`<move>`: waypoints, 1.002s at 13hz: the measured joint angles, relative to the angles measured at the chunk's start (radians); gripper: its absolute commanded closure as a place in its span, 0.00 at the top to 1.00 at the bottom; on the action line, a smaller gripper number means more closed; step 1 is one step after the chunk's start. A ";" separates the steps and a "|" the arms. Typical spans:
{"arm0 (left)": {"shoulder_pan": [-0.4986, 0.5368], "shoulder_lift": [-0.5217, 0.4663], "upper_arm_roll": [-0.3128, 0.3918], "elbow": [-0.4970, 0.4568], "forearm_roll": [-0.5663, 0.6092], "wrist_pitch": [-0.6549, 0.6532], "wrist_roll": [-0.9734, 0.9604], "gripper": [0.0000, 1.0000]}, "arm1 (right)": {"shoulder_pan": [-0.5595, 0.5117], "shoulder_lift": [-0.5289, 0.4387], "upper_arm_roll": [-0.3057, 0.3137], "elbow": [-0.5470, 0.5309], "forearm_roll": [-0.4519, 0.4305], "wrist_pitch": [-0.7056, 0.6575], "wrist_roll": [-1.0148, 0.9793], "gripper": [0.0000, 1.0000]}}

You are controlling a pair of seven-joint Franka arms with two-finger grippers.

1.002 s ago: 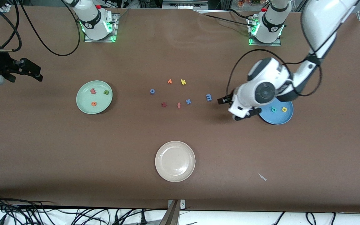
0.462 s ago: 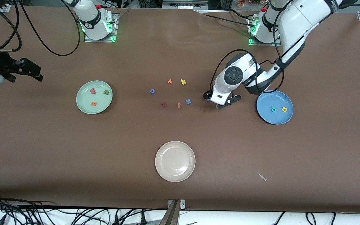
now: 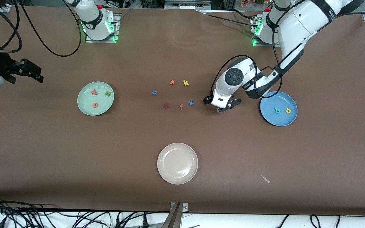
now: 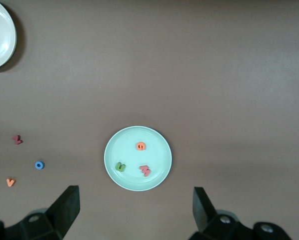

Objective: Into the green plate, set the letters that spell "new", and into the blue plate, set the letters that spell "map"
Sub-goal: 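Grasp the blue E with the left gripper and lift it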

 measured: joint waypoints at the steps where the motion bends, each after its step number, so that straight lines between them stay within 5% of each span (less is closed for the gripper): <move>1: 0.000 0.001 0.001 0.000 0.000 0.001 0.000 0.82 | 0.000 0.000 0.000 0.000 0.000 0.000 0.000 1.00; 13: -0.031 0.009 0.020 0.024 0.019 0.000 -0.003 0.14 | 0.000 0.000 0.000 0.000 0.000 0.000 0.000 1.00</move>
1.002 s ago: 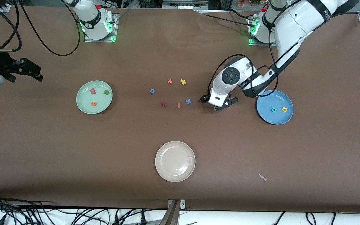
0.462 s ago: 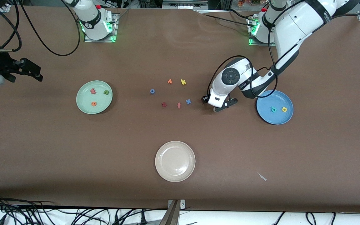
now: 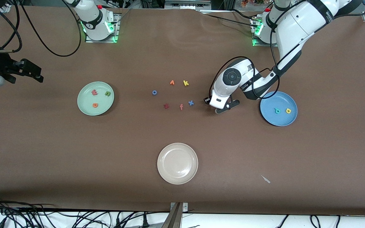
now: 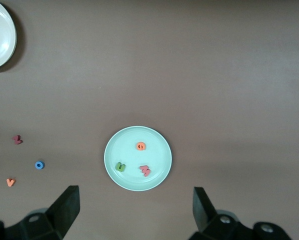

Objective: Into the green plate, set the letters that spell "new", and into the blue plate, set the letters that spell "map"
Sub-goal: 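Grasp the blue E with the left gripper and lift it, then lower the blue E onto the blue plate and open the left gripper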

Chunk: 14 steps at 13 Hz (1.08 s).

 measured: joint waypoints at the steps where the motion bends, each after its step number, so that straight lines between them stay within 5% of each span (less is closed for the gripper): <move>1: 0.000 0.000 0.000 0.000 0.000 0.000 0.000 0.08 | 0.000 0.000 0.000 0.000 0.000 0.000 0.000 1.00; 9: 0.018 -0.024 -0.001 0.042 0.000 -0.060 0.000 0.06 | 0.000 0.000 0.000 0.000 0.000 0.000 0.000 1.00; 14: 0.271 -0.085 -0.153 0.120 0.000 -0.307 0.150 0.04 | 0.000 0.000 0.000 0.000 0.000 0.000 0.000 1.00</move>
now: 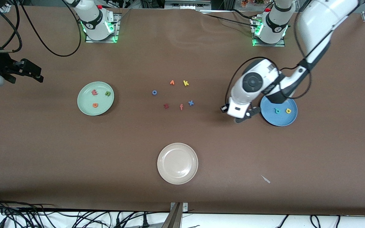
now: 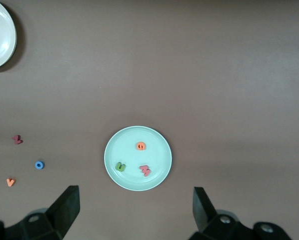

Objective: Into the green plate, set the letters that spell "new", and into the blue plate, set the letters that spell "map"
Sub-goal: 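Lower the blue E onto the blue plate and open the left gripper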

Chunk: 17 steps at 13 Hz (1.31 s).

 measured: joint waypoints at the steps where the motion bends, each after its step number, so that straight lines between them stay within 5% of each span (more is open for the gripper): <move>1: 0.057 -0.002 -0.013 0.004 0.000 -0.049 0.075 0.04 | 0.000 0.000 0.000 0.000 0.000 0.000 0.000 1.00; 6: 0.267 0.004 -0.003 0.002 0.001 -0.161 0.467 0.04 | 0.000 0.000 0.000 0.000 0.000 0.000 0.000 1.00; 10: 0.279 0.033 0.090 -0.008 0.039 -0.163 0.622 0.09 | 0.000 0.000 0.001 0.000 0.000 0.000 0.000 1.00; 11: 0.279 0.043 0.109 -0.008 0.066 -0.163 0.646 0.27 | 0.000 0.000 0.001 0.000 0.000 0.000 0.000 1.00; 13: 0.283 0.062 0.122 -0.006 0.094 -0.161 0.667 0.96 | 0.000 0.000 0.001 0.000 0.000 0.000 0.000 1.00; 17: 0.282 0.063 0.114 0.037 0.096 -0.161 0.684 1.00 | 0.000 0.000 0.000 0.000 0.000 0.000 0.000 1.00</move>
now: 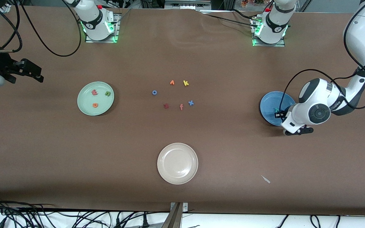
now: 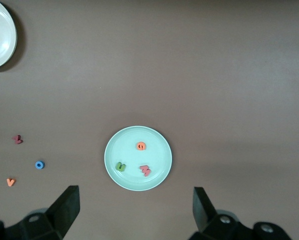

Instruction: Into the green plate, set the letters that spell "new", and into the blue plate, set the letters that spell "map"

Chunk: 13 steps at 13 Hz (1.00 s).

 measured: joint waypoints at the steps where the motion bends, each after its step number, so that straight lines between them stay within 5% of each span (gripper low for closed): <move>1: 0.000 -0.001 -0.007 0.032 0.000 -0.012 0.014 1.00 | 0.000 0.000 -0.001 0.000 0.000 0.000 0.000 1.00; 10: -0.173 -0.005 -0.051 0.429 -0.047 -0.318 0.035 1.00 | 0.000 0.000 -0.001 -0.001 0.000 0.000 0.000 1.00; 13: -0.226 -0.005 -0.035 0.493 -0.054 -0.360 0.050 1.00 | -0.001 0.000 -0.007 -0.001 0.000 -0.002 0.000 1.00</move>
